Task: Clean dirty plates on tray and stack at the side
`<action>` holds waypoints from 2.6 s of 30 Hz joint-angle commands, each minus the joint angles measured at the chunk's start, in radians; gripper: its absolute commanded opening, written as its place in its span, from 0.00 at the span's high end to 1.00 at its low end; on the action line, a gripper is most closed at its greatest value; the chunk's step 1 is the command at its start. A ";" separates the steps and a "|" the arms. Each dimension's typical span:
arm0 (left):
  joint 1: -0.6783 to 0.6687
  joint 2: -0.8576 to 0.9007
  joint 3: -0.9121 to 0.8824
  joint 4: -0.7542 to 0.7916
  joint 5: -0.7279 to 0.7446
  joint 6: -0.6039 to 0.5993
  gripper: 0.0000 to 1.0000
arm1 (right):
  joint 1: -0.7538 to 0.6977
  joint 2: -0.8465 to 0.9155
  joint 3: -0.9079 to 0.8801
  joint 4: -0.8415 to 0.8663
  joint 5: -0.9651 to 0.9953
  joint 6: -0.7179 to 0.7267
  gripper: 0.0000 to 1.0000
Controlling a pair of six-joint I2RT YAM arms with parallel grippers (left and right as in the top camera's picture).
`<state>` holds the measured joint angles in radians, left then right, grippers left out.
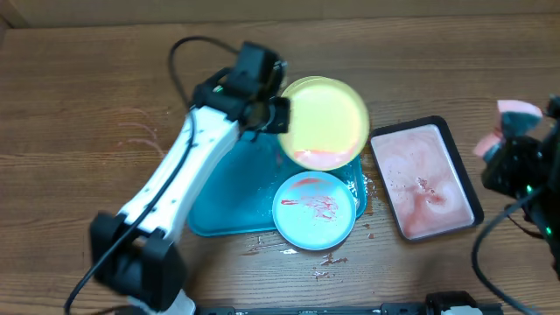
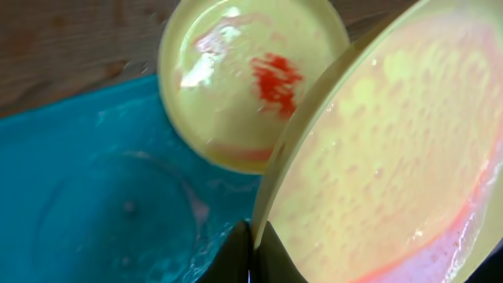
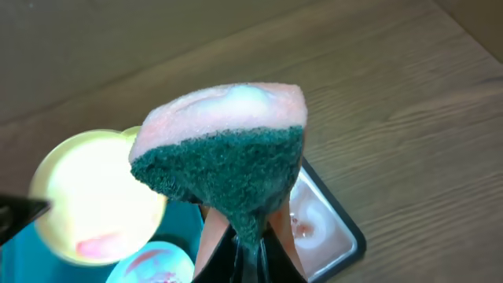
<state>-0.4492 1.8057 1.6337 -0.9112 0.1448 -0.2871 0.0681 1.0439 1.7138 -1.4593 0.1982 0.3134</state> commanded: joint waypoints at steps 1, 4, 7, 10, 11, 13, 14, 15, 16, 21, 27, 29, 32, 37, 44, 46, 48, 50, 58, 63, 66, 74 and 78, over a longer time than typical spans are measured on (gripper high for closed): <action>-0.066 0.130 0.171 -0.025 0.002 -0.016 0.96 | 0.003 0.010 0.025 -0.016 -0.020 -0.007 0.96; -0.111 0.227 0.279 -0.045 0.001 -0.016 0.96 | 0.003 0.010 0.025 -0.024 -0.021 -0.007 0.96; -0.153 0.307 0.367 -0.056 -0.014 -0.012 0.96 | 0.003 0.010 0.025 -0.024 -0.021 -0.008 0.96; -0.203 0.378 0.449 -0.065 -0.051 0.029 0.96 | 0.003 0.010 0.025 -0.024 -0.020 -0.008 0.96; -0.216 0.391 0.465 -0.069 -0.070 0.031 0.96 | 0.003 0.010 0.025 -0.024 -0.021 -0.008 0.96; -0.248 0.414 0.494 -0.072 -0.117 0.043 0.96 | 0.003 0.010 0.025 -0.024 -0.021 -0.008 0.96; -0.265 0.418 0.504 -0.071 -0.137 0.054 0.96 | 0.003 0.010 0.025 -0.024 -0.021 -0.008 0.96; -0.282 0.423 0.510 -0.069 -0.159 0.065 0.96 | 0.003 0.010 0.025 -0.024 -0.021 -0.007 0.96; -0.299 0.425 0.516 -0.069 -0.190 0.071 0.96 | 0.003 0.010 0.025 -0.024 -0.021 -0.008 0.96; -0.386 0.426 0.518 -0.043 -0.341 0.125 0.96 | 0.003 0.010 0.025 -0.024 -0.021 -0.007 0.96; -0.449 0.426 0.518 -0.010 -0.443 0.163 0.96 | 0.003 0.010 0.025 -0.021 -0.042 -0.008 0.96; -0.467 0.426 0.518 0.005 -0.478 0.189 0.96 | 0.003 0.010 0.025 -0.015 -0.043 -0.009 0.96; -0.489 0.426 0.518 0.026 -0.524 0.225 0.96 | 0.003 0.010 0.027 0.008 -0.043 -0.031 0.96; -0.502 0.426 0.518 0.042 -0.525 0.243 0.96 | 0.003 -0.008 0.050 0.119 -0.017 -0.064 0.96; -0.502 0.427 0.518 0.047 -0.521 0.245 0.96 | 0.003 -0.098 0.070 0.271 0.381 -0.141 0.96; -0.502 0.431 0.518 0.050 -0.514 0.251 0.95 | 0.003 -0.117 0.070 0.284 0.576 -0.143 0.96; -0.502 0.433 0.518 0.052 -0.514 0.251 0.96 | 0.003 -0.124 0.070 0.280 0.662 -0.137 0.96; -0.505 0.443 0.518 0.056 -0.514 0.269 0.96 | 0.003 -0.125 0.070 0.274 0.684 -0.131 0.96; -0.534 0.500 0.518 0.091 -0.676 0.460 0.96 | 0.003 -0.125 0.070 0.269 0.672 -0.131 0.96; -0.581 0.500 0.518 0.162 -0.792 0.533 0.96 | 0.003 -0.125 0.070 0.269 0.671 -0.131 0.96; -0.623 0.500 0.518 0.193 -0.858 0.546 0.96 | 0.003 -0.125 0.070 0.269 0.637 -0.131 0.96; -0.671 0.500 0.518 0.256 -1.015 0.606 0.96 | 0.003 -0.125 0.070 0.267 0.630 -0.104 0.96; -0.681 0.500 0.518 0.286 -1.101 0.633 0.96 | 0.003 -0.125 0.070 0.266 0.612 -0.104 0.96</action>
<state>-1.1278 2.2997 2.1269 -0.6430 -0.8280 0.2970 0.0700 0.9192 1.7763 -1.1969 0.8291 0.1944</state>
